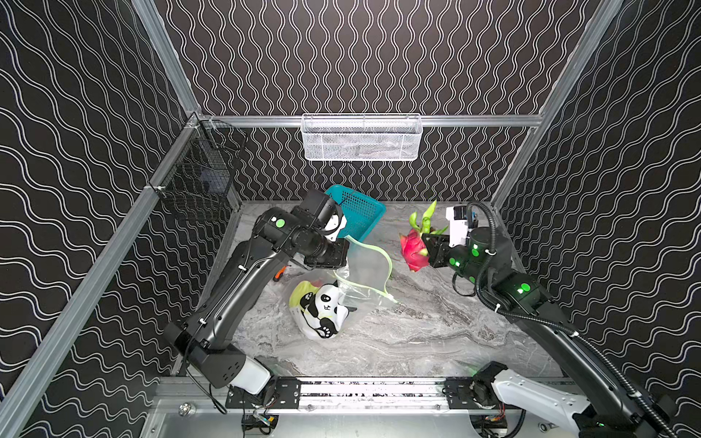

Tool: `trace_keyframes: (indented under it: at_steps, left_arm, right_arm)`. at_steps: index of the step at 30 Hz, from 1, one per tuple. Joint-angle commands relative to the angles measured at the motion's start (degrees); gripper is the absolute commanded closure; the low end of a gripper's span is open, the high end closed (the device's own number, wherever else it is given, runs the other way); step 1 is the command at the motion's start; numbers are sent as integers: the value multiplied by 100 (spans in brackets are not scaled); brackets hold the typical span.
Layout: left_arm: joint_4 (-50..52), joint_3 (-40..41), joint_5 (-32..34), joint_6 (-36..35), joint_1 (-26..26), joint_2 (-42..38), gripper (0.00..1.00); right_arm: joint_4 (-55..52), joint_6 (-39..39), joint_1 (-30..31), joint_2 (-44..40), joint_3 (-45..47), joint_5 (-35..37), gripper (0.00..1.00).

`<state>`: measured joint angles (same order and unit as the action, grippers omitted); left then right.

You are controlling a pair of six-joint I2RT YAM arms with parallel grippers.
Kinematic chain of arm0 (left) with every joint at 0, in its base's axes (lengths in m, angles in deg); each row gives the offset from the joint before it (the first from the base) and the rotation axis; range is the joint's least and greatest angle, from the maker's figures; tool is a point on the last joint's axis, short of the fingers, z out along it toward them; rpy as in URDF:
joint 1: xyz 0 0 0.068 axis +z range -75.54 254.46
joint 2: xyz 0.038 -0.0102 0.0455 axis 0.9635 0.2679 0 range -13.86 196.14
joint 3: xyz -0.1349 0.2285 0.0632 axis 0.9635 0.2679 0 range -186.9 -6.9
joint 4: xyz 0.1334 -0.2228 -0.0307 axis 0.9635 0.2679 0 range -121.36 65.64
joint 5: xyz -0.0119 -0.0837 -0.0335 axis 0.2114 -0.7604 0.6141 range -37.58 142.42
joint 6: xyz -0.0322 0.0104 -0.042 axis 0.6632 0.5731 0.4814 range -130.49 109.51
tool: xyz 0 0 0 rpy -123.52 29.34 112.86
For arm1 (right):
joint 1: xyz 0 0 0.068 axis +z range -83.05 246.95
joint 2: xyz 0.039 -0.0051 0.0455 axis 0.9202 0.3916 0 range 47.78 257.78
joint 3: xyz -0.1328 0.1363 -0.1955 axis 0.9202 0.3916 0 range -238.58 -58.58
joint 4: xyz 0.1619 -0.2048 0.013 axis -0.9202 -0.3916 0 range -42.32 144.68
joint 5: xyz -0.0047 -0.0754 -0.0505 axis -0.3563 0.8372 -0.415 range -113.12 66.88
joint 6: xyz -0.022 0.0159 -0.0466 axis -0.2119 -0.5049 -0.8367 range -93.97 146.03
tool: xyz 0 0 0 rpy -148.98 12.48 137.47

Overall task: Open the zip-top bag and take out the dragon fruit
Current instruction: Pick up the dragon fruit from the zipper food storage bag, then place the dragon fruit in the basket, then move the basket to the center of the board.

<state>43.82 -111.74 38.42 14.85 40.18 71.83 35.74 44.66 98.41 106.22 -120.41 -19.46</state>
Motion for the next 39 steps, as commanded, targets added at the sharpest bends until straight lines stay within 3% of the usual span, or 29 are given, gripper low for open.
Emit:
trace_keyframes:
  at_steps: [1,11,22,30,39]
  left_arm:
    - [76,45,7,-38,34,-90,100]
    - [426,-36,193,-33,87,-396,100]
    - [761,-27,266,-141,254,-492,100]
    - [979,-133,293,-298,370,-388,100]
    - [896,-152,209,-326,504,-288,100]
  right_arm:
    - [499,102,-43,232,73,-377,97]
    - [2139,417,-139,2615,-1160,-1947,98]
    - [3302,705,-270,5134,-2827,-2807,99]
    - [3235,844,-302,6370,-3691,-3063,99]
    - [3117,935,-310,6904,-4049,-3198,97]
